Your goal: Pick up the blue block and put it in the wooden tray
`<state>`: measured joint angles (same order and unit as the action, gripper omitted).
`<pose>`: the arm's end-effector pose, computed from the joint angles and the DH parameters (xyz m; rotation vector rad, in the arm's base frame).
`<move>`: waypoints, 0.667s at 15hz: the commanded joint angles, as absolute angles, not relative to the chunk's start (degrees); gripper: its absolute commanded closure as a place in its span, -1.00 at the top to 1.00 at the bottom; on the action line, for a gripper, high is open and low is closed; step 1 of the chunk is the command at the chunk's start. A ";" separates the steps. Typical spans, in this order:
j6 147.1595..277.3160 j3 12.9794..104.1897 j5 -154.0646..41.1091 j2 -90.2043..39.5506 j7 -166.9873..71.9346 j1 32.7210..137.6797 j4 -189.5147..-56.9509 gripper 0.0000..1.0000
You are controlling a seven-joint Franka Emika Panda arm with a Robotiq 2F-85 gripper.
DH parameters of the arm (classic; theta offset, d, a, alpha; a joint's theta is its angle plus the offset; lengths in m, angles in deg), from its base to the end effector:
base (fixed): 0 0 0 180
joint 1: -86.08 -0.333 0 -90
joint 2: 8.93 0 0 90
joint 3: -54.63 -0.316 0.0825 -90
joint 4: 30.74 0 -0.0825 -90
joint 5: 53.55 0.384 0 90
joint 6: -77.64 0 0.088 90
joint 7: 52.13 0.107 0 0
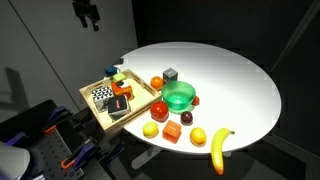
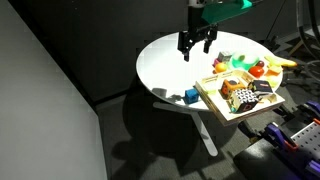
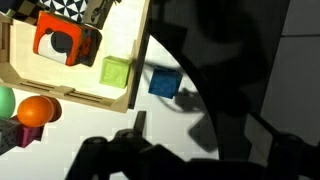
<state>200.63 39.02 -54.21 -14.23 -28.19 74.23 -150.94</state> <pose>0.4934 0.2540 0.3753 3.1354 0.1055 -0.0674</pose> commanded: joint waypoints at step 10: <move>206.61 43.53 -58.18 -23.08 -15.92 69.44 -150.03 1.00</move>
<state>205.30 42.20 -57.40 -21.80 -17.80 70.50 -150.89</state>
